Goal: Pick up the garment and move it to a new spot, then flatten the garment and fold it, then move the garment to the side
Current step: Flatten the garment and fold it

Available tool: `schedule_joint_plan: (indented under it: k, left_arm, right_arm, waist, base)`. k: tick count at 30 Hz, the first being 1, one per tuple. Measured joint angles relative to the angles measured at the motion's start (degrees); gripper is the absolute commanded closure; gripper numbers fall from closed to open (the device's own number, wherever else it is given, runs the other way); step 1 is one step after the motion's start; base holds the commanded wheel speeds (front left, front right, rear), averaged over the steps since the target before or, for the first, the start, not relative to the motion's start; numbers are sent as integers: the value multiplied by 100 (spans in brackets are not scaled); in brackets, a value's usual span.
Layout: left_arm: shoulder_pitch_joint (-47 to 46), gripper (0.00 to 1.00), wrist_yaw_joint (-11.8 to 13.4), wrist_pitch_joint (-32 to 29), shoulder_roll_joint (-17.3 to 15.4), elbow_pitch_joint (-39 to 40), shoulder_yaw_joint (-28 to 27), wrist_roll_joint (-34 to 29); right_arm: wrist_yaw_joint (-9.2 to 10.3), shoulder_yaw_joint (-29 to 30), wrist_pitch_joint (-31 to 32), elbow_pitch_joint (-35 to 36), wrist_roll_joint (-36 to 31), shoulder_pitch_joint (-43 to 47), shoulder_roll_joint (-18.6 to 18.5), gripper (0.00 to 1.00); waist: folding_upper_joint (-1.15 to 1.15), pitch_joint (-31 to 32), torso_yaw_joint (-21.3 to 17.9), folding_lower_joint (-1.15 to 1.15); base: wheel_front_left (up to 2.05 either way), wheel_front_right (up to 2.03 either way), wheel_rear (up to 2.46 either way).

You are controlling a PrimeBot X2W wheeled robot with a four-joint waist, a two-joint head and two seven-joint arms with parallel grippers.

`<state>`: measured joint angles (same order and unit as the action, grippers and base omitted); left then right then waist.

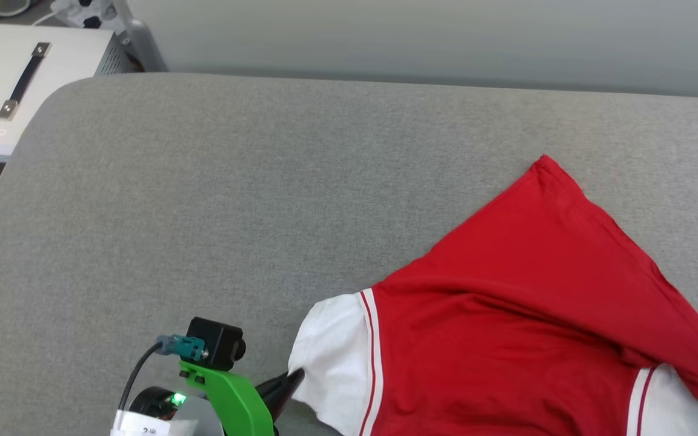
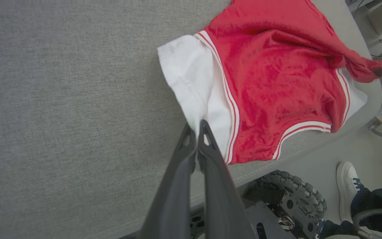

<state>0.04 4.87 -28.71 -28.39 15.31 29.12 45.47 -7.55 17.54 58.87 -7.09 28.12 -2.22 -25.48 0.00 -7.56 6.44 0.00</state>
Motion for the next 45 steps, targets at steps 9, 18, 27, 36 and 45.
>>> schedule_joint_plan:
  k: [9,18,27,36,45]
  left_arm:
    - [-2,100,42,221,200,-190,9,0]
    - [-12,100,33,229,227,-167,23,-1]
    - [-68,100,32,243,160,65,31,-36]
    - [-380,100,-18,220,175,299,156,-176]
    - [-716,100,-120,249,285,332,214,-336]
  right_arm:
    - [0,69,-22,205,0,463,257,100]
    - [0,-107,122,565,191,413,82,0]
    - [0,-412,733,1284,365,-255,-248,0]
    - [1,-979,1384,1504,319,-1660,-420,0]
    - [0,-1356,1767,837,-53,-2961,-446,0]
  waist:
    - [0,147,-207,0]
    - [0,67,-167,0]
    - [0,-106,10,0]
    - [0,-646,282,0]
    - [0,-1265,706,1]
  base:
    - [0,0,0]
    - [0,0,0]
    - [0,0,0]
    - [0,0,0]
    - [0,0,0]
